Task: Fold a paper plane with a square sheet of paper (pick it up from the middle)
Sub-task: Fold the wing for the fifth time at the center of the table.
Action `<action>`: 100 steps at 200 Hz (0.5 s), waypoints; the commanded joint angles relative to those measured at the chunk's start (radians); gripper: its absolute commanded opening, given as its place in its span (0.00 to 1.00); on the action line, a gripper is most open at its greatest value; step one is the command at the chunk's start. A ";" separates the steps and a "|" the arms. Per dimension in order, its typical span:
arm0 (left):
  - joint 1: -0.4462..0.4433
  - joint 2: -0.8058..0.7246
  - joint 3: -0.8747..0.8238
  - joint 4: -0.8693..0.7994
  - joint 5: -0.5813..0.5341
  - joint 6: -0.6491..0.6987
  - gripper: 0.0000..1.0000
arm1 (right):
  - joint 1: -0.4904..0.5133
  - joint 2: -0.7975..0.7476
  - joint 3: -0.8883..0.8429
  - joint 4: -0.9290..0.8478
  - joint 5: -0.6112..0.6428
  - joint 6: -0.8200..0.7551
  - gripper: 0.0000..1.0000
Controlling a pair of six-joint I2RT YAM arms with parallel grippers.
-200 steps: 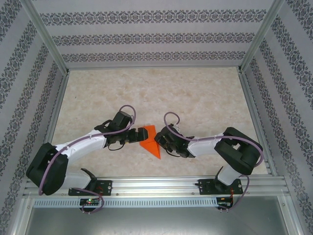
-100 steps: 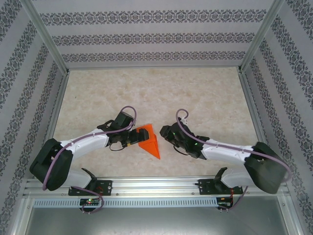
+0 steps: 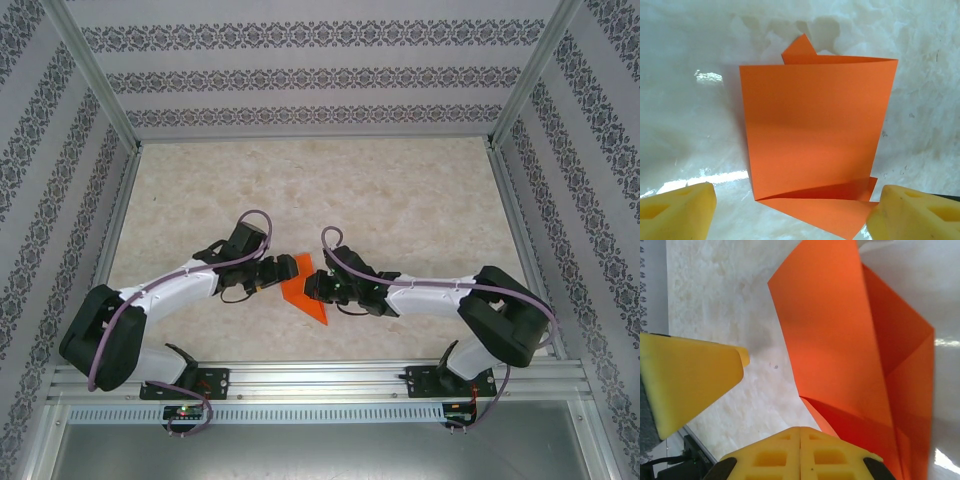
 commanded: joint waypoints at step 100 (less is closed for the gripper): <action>0.015 0.083 0.023 0.060 0.136 0.013 0.89 | -0.042 0.109 -0.095 0.196 -0.041 0.024 0.11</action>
